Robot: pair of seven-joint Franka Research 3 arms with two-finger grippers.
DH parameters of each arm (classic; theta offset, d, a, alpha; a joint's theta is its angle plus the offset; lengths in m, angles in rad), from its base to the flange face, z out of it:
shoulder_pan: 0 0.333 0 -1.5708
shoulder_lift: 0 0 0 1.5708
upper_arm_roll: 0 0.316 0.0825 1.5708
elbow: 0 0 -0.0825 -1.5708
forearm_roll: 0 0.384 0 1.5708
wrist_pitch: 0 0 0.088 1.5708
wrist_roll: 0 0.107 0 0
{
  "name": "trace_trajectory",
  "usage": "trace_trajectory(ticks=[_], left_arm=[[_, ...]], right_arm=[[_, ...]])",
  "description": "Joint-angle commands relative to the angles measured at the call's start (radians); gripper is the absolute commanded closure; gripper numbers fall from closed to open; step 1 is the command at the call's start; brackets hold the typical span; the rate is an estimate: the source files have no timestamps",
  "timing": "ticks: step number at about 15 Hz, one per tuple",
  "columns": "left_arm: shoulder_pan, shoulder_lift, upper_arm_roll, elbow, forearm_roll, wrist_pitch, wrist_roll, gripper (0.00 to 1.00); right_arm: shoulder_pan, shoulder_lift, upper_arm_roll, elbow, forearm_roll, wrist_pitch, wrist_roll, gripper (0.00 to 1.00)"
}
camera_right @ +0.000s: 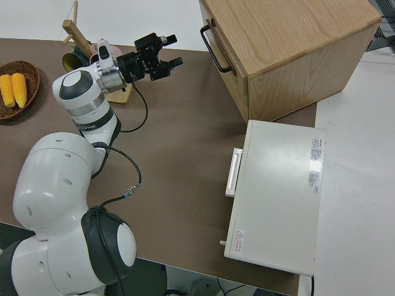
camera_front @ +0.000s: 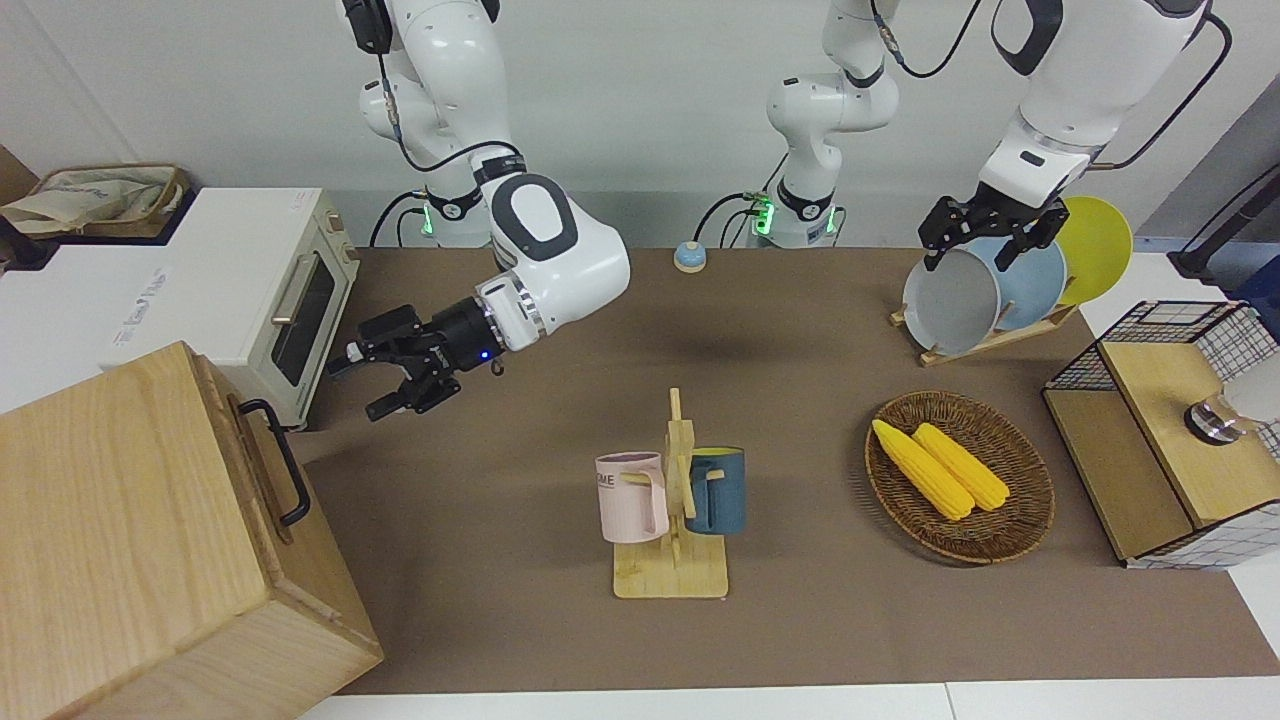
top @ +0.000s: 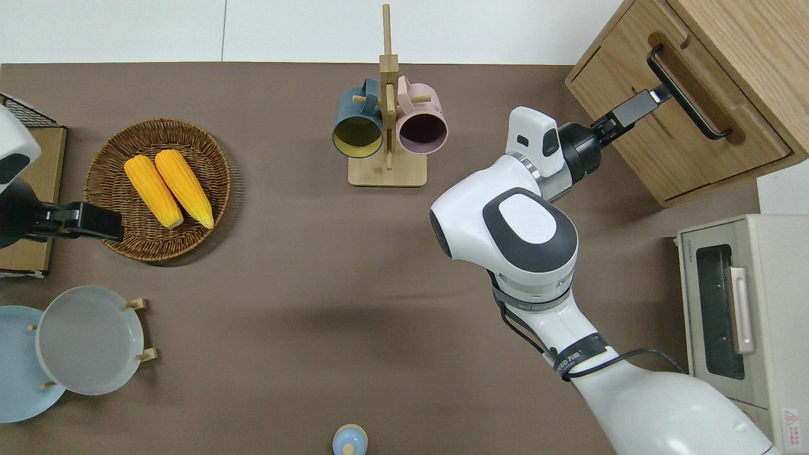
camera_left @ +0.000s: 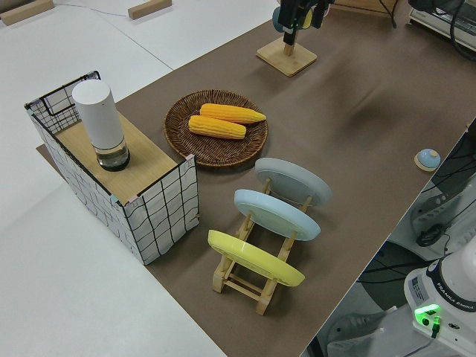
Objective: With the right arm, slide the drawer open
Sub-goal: 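Close the right gripper on the black drawer handle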
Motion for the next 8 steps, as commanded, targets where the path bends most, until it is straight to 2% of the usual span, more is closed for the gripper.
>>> trace_trajectory(ticks=[1, 8], left_arm=[[0.005, 0.011, -0.007, 0.026, 0.017, -0.020, 0.010, 0.01], [0.005, 0.011, -0.007, 0.024, 0.017, -0.020, 0.010, 0.01]], right_arm=[[-0.018, 0.002, -0.028, -0.007, -0.041, 0.076, 0.026, 0.030], [-0.027, 0.033, -0.060, -0.008, -0.097, 0.119, 0.022, 0.028]])
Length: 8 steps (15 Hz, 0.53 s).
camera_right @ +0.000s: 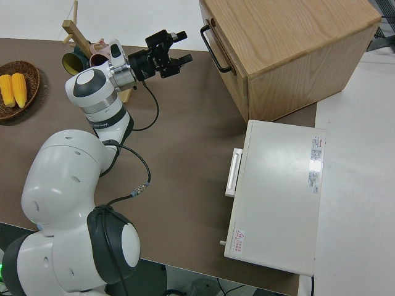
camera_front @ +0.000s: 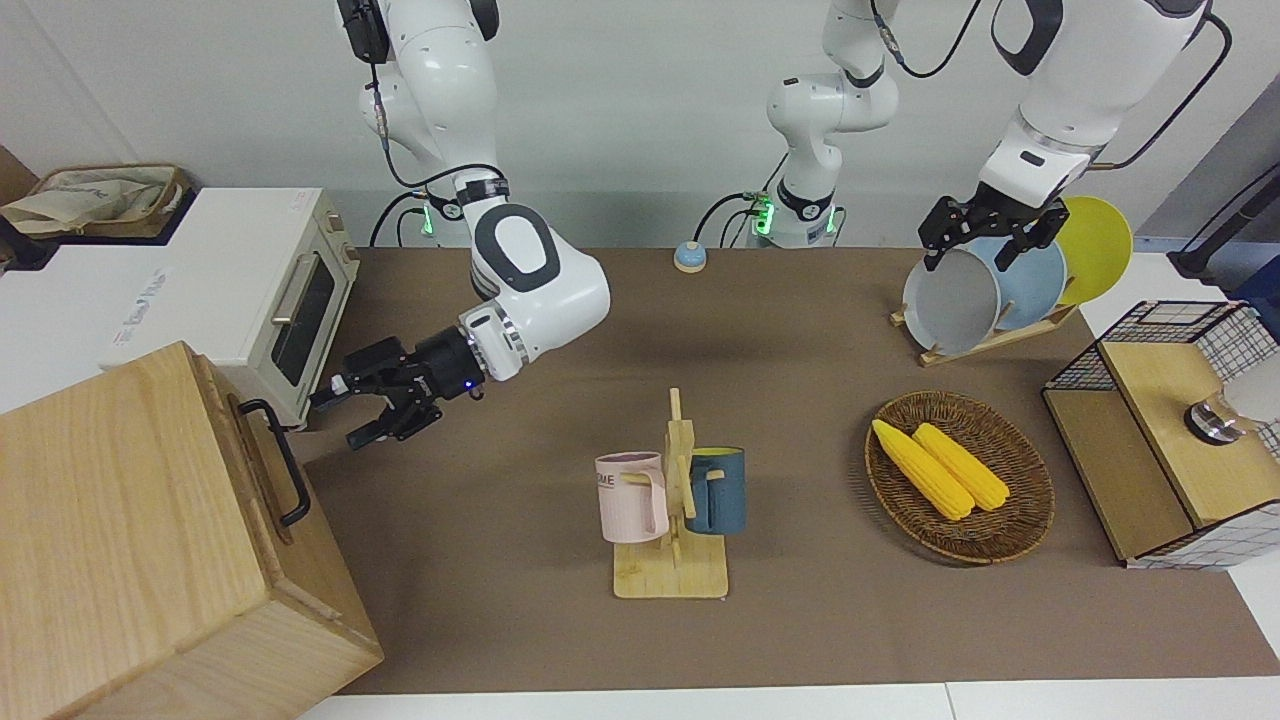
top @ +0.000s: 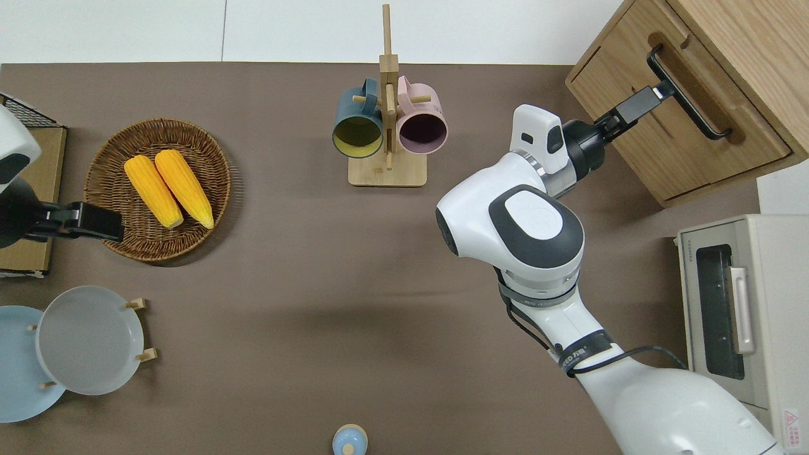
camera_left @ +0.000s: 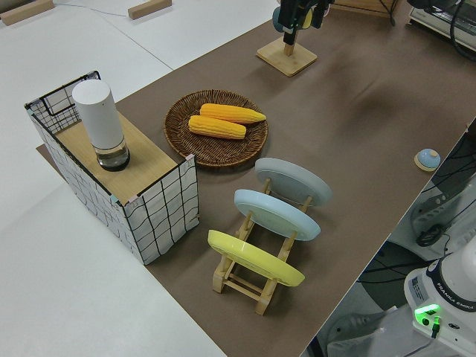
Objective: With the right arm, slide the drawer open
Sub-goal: 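Close the right gripper on the black drawer handle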
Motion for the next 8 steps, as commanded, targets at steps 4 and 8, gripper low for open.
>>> trace_trajectory(ticks=[4, 8], left_arm=[[0.005, 0.011, -0.007, 0.024, 0.017, -0.020, 0.010, 0.01], [0.005, 0.013, -0.007, 0.024, 0.017, -0.020, 0.010, 0.01]], right_arm=[[-0.030, 0.018, -0.036, -0.008, -0.063, 0.094, 0.020, 0.028], [-0.056, 0.021, -0.044, -0.010, -0.103, 0.135, 0.021, 0.028]])
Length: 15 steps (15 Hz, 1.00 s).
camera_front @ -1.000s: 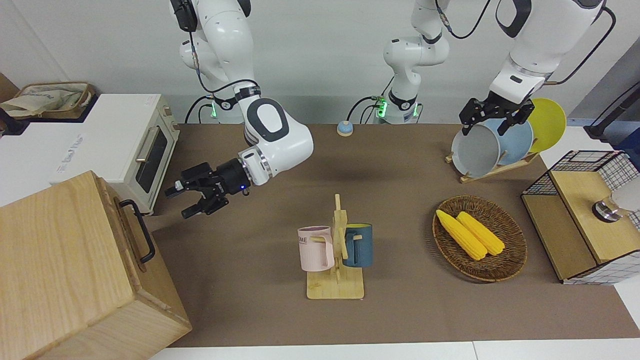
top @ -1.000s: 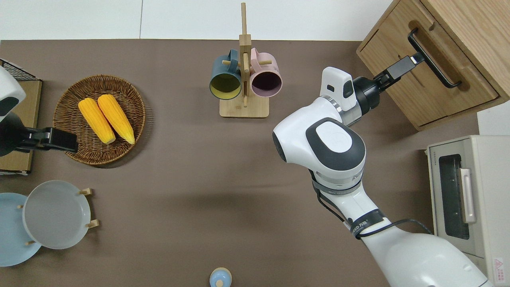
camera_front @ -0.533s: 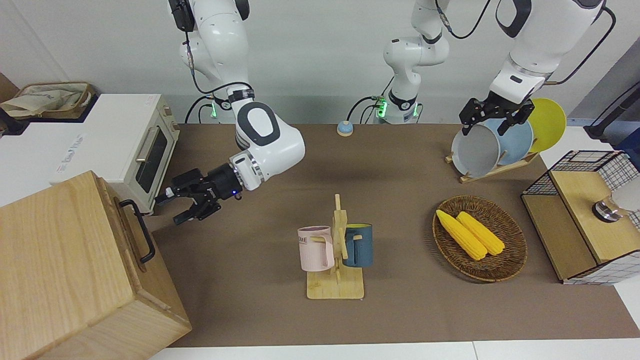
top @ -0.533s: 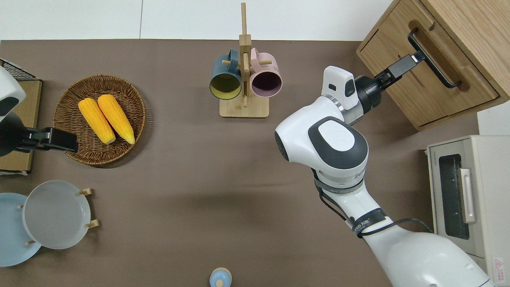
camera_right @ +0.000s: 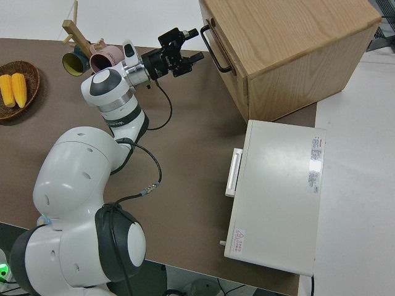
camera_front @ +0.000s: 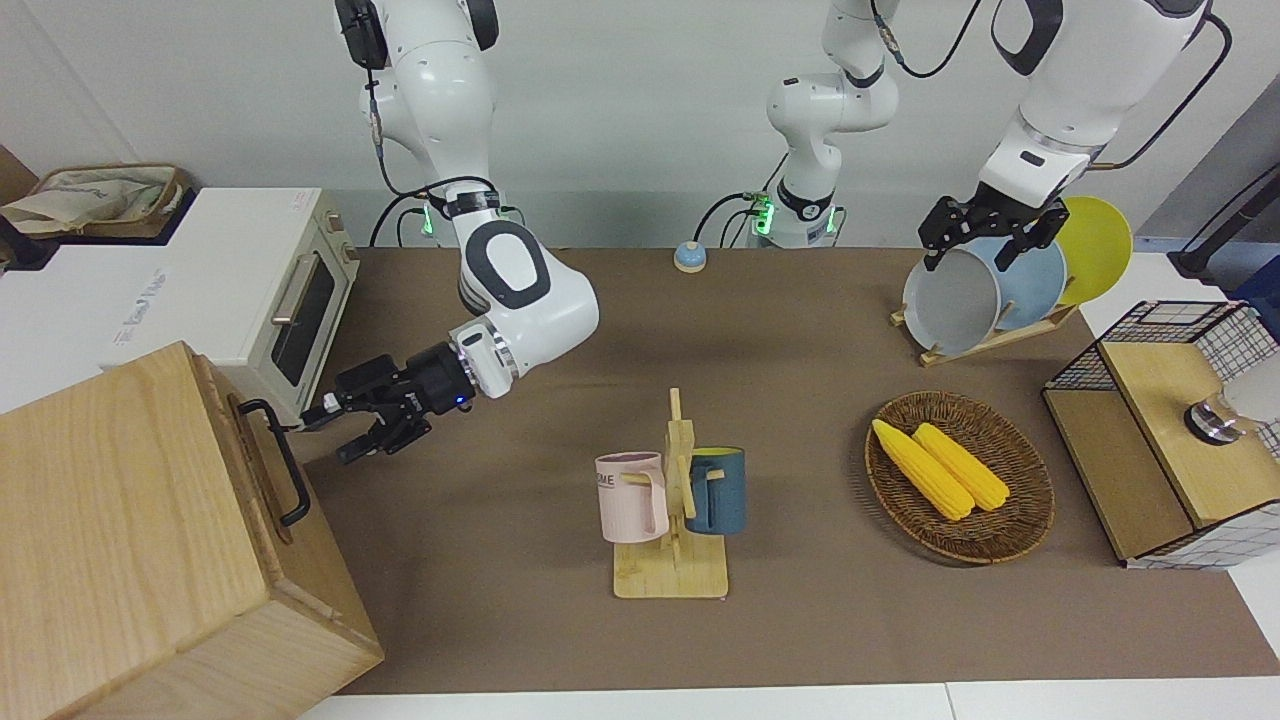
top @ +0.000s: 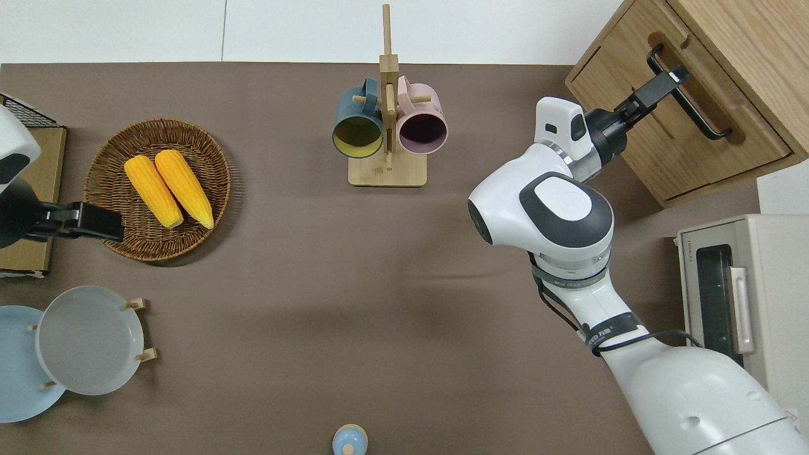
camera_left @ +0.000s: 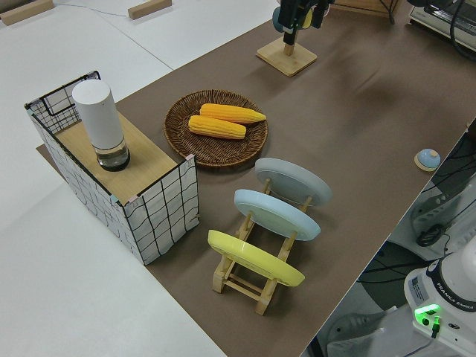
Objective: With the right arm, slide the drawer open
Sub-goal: 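Close the right gripper on the black drawer handle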
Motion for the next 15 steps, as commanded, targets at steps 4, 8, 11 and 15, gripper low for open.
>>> trace_trajectory(ticks=[4, 8, 11, 15], left_arm=[[0.005, 0.011, -0.007, 0.024, 0.017, -0.020, 0.010, 0.01], [0.005, 0.011, -0.007, 0.024, 0.017, -0.020, 0.010, 0.01], [0.005, 0.011, -0.007, 0.026, 0.017, -0.020, 0.010, 0.01], [0.005, 0.011, -0.007, 0.026, 0.017, -0.020, 0.010, 0.01]], right_arm=[[-0.060, 0.008, 0.002, -0.010, -0.081, 0.082, 0.023, 0.036], [-0.066, 0.008, 0.002, -0.010, -0.081, 0.082, 0.018, 0.612], [-0.063, 0.007, 0.002, -0.008, -0.081, 0.082, 0.011, 0.925], [-0.052, 0.005, 0.002, -0.010, -0.079, 0.074, 0.008, 1.000]])
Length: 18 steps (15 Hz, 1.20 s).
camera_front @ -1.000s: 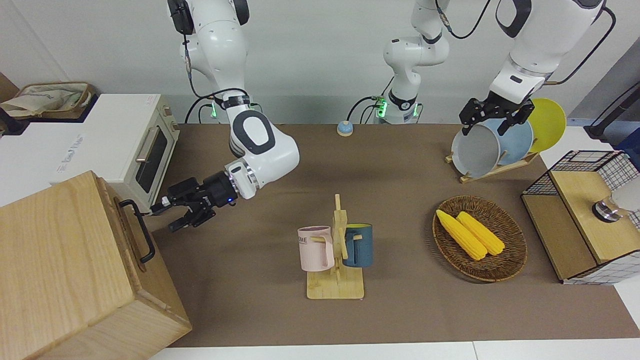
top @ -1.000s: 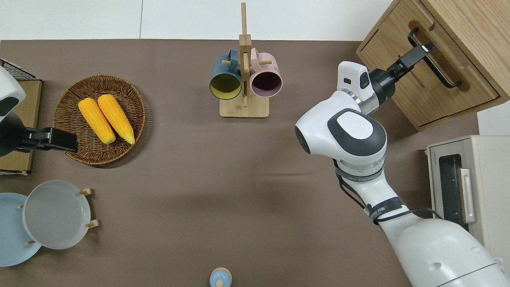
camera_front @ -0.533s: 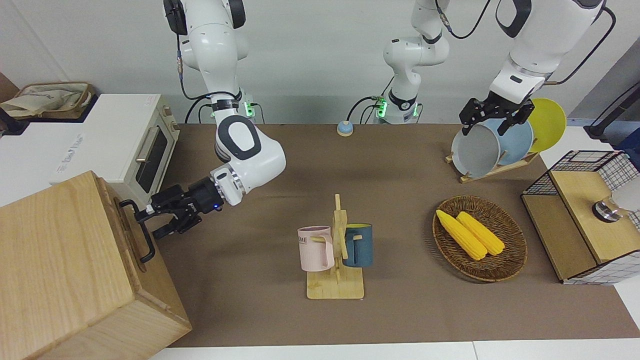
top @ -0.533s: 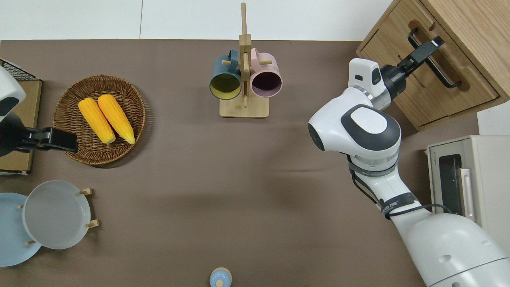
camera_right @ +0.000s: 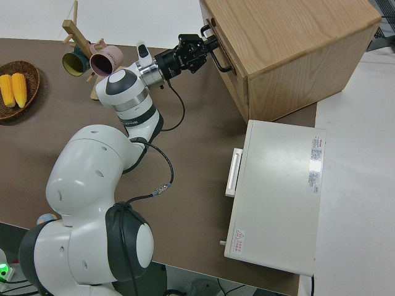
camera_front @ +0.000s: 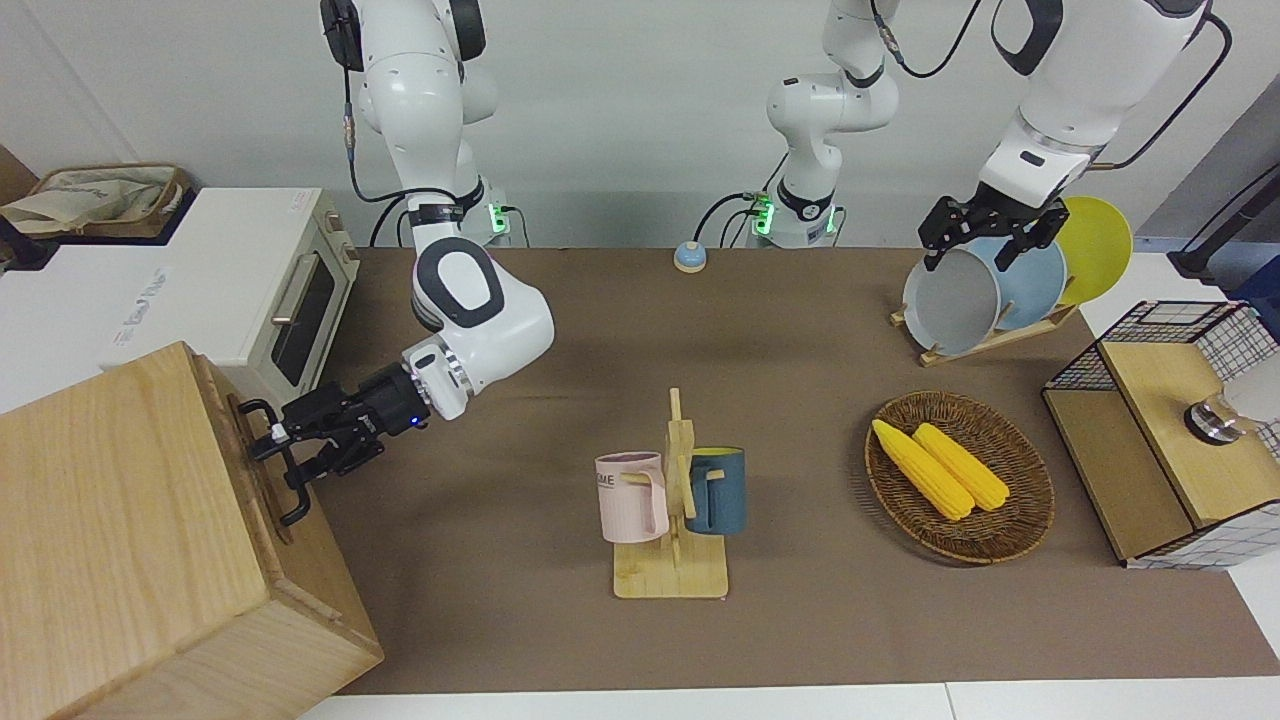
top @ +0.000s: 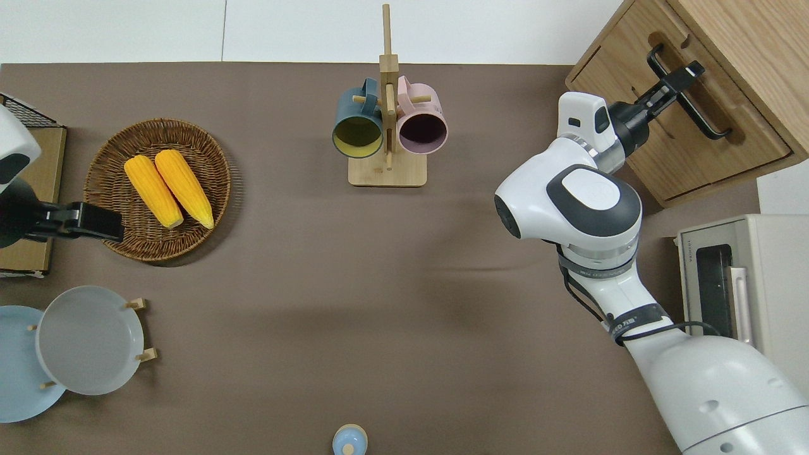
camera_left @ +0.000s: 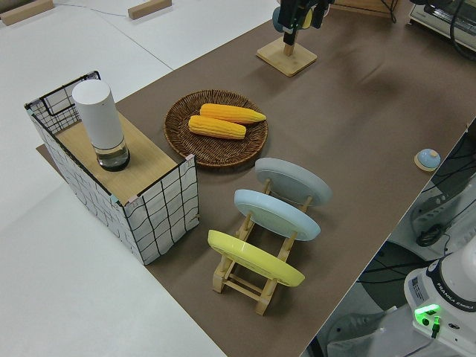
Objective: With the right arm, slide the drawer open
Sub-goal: 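Close the right gripper on the black drawer handle, then pull the drawer handle toward the robot with the right gripper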
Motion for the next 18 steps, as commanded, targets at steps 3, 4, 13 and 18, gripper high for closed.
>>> trace_trajectory(ticks=[3, 4, 13, 18], left_arm=[[0.005, 0.011, -0.007, 0.026, 0.017, -0.020, 0.010, 0.01], [0.005, 0.011, -0.007, 0.024, 0.017, -0.020, 0.010, 0.01], [0.005, 0.011, -0.007, 0.024, 0.017, -0.020, 0.010, 0.01], [0.005, 0.011, -0.007, 0.026, 0.017, -0.020, 0.010, 0.01]], right_arm=[[0.002, -0.008, 0.003, 0.000, -0.026, 0.005, 0.002, 1.000], [0.002, -0.008, 0.003, 0.000, -0.021, 0.005, 0.004, 1.000], [0.066, -0.017, 0.019, 0.000, 0.037, -0.049, -0.001, 1.000], [0.095, -0.016, 0.072, 0.000, 0.075, -0.141, -0.004, 1.000]])
